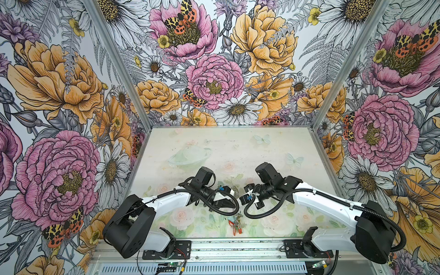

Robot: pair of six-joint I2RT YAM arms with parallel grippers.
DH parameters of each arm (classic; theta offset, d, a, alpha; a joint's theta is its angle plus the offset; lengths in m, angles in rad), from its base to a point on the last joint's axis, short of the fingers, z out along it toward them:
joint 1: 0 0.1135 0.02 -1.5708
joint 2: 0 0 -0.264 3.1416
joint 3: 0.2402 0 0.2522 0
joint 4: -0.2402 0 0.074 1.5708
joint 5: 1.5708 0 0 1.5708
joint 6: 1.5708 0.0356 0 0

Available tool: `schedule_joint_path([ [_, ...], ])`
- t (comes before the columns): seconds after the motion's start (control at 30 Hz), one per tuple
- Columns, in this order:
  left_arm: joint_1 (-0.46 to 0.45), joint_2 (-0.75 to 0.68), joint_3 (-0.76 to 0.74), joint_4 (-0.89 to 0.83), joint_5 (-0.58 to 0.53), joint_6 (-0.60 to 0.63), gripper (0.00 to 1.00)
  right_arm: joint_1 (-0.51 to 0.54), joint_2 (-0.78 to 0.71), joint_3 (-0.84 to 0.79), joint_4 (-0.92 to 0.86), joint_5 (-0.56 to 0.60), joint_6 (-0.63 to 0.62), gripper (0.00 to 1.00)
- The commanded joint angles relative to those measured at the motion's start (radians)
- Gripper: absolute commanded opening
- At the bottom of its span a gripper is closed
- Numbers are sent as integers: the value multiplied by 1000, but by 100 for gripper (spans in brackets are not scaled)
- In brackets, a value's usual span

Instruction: Put the keys on the keyring

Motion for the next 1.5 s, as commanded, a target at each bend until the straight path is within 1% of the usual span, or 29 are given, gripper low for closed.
schedule_joint_path([
  [0.0,-3,-10,9,86,38,-9,0,-4,29,43,44,-39,22,3],
  [0.23,-5,-25,4,91,21,-6,0,-5,51,52,43,-44,68,3],
  [0.33,-5,-39,-22,169,7,-52,0,-5,54,47,44,-34,109,2],
  [0.43,2,-54,-51,263,-8,-115,0,-5,69,62,44,-5,205,2],
  [0.53,5,-64,-73,326,-26,-149,0,-5,95,86,43,11,309,2],
  [0.67,5,-70,-93,388,-53,-184,0,-5,102,91,41,-3,391,1],
  [0.9,11,-81,-120,468,-83,-219,0,-3,102,92,36,57,508,2],
  [1.07,12,-85,-134,501,-95,-236,0,-2,114,107,23,95,555,4],
  [1.17,15,-88,-144,531,-102,-249,0,3,101,105,20,100,563,5],
  [1.33,25,-82,-151,549,-108,-262,0,5,71,101,23,114,575,12],
  [1.43,29,-80,-152,550,-113,-263,0,5,59,104,23,126,579,13],
  [1.47,31,-80,-154,549,-116,-264,0,4,56,104,23,132,580,17],
])
